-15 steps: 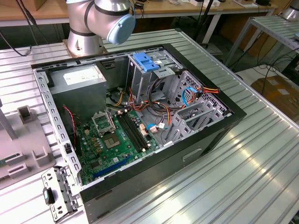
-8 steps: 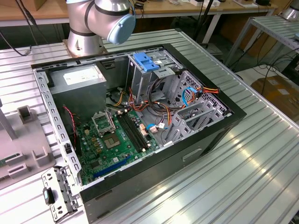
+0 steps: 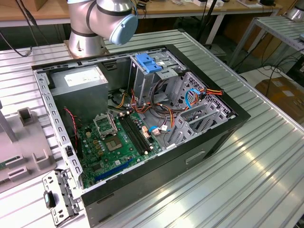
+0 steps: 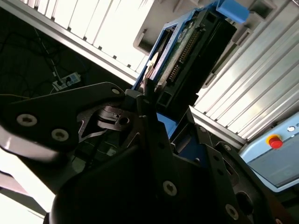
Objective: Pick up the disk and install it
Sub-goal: 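Pick up the disk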
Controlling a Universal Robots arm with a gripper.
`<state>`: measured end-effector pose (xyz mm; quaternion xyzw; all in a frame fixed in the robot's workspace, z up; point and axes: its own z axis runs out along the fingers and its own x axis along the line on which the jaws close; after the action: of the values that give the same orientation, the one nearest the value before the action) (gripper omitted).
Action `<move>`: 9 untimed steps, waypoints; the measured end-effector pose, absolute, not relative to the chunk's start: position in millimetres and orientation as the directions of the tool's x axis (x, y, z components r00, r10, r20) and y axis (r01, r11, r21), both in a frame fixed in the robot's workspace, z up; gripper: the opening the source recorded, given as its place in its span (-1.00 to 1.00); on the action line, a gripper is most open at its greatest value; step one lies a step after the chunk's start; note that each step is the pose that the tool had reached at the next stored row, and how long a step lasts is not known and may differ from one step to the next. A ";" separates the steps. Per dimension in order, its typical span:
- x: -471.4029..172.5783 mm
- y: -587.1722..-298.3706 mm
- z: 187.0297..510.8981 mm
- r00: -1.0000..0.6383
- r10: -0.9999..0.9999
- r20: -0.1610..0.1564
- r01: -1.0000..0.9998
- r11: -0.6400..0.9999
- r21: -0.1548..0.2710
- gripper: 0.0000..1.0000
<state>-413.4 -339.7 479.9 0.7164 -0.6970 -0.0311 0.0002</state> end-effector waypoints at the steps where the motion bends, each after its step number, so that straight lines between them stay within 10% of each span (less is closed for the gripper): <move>1: -413.2 -339.9 479.9 0.027 -0.999 -0.044 -0.999 -0.029 0.044 -0.26; 9: -366.6 -341.6 479.8 0.027 -0.999 -0.044 -0.999 -0.029 0.044 -0.26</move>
<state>-366.6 -341.6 479.8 0.7164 -0.6970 -0.0313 0.0004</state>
